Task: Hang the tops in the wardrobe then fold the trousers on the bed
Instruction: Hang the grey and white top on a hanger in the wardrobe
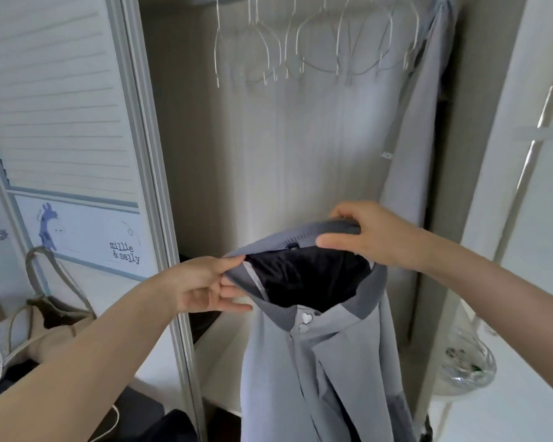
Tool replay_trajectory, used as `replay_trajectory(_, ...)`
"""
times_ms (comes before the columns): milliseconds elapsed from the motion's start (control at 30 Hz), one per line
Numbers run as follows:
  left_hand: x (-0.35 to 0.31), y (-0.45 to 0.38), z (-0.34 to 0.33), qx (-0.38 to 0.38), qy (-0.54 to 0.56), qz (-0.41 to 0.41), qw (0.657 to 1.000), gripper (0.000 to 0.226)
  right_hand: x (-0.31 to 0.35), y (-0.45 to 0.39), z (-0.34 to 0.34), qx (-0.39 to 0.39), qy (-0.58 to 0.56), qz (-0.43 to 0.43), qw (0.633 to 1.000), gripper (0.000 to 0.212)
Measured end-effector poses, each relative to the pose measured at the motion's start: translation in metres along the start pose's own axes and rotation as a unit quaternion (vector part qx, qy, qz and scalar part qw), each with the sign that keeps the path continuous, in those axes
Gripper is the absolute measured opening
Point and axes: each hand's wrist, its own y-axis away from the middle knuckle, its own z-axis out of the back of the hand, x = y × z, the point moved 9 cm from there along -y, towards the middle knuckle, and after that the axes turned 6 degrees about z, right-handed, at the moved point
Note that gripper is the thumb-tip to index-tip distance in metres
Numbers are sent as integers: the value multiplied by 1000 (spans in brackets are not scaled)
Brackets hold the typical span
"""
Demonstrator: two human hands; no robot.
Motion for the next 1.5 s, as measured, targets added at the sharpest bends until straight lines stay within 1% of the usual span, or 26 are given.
replay_trajectory(33,-8,-2,3,4,31,1,1000,36,-1,0,-5,19,43,-3,999,34)
replay_trajectory(67,-14,-4,6,2,57,1,998,32,-3,1,-8,19,87,-9,996,32)
replay_trajectory(133,-35,-9,11,10,73,-1,997,24,-2,-3,-6,-15,190,-31,981,25)
replay_trajectory(200,-59,-8,11,36,55,-3,998,17,-3,-10,-3,-40,292,-76,953,20)
replay_trajectory(267,-86,-4,13,67,14,-10,998,13,-6,-15,3,-67,329,-118,934,17)
replay_trajectory(367,-120,1,23,74,-50,-22,996,10,-3,-26,12,-111,304,-139,936,20)
replay_trajectory(433,-137,2,28,55,-74,-27,995,12,-1,-36,11,-97,248,-152,952,24)
replay_trajectory(500,-149,-2,31,28,-75,-29,996,14,-3,-43,5,-71,139,-181,971,29)
replay_trajectory(567,-162,-6,28,5,-62,-47,997,12,-1,-46,-3,-38,56,-207,976,36)
replay_trajectory(633,-179,-9,21,-4,-38,-84,996,13,9,-51,-6,-13,31,-204,978,37)
replay_trajectory(700,-195,-11,14,-6,-9,-123,992,13,20,-58,-5,-4,24,-192,981,34)
replay_trajectory(733,-202,-13,10,0,4,-140,990,13,26,-62,-1,-15,13,-188,982,33)
replay_trajectory(800,-220,-16,2,25,29,-169,985,13,35,-76,19,-71,-8,-182,981,30)
replay_trajectory(900,-243,-19,-3,45,47,-206,976,18,48,-96,67,-193,22,-153,969,24)
replay_trajectory(1000,-263,-21,-4,40,58,-243,967,21,53,-115,123,-307,74,-117,942,24)
replay_trajectory(1067,-276,-25,-4,41,60,-262,962,24,48,-130,161,-364,132,-105,916,27)
replay_trajectory(1133,-290,-30,-4,42,65,-282,956,24,40,-146,195,-400,197,-106,889,29)
replay_trajectory(1233,-308,-40,-9,44,72,-305,949,24,25,-165,234,-429,243,-122,861,29)
replay_trajectory(1367,-328,-52,-20,42,85,-328,940,15,7,-185,272,-427,325,-168,827,25)
replay_trajectory(1433,-336,-58,-26,42,77,-334,939,12,-5,-193,287,-415,340,-190,822,26)
replay_trajectory(1500,-342,-63,-29,39,60,-342,937,14,-20,-201,298,-391,337,-219,828,29)
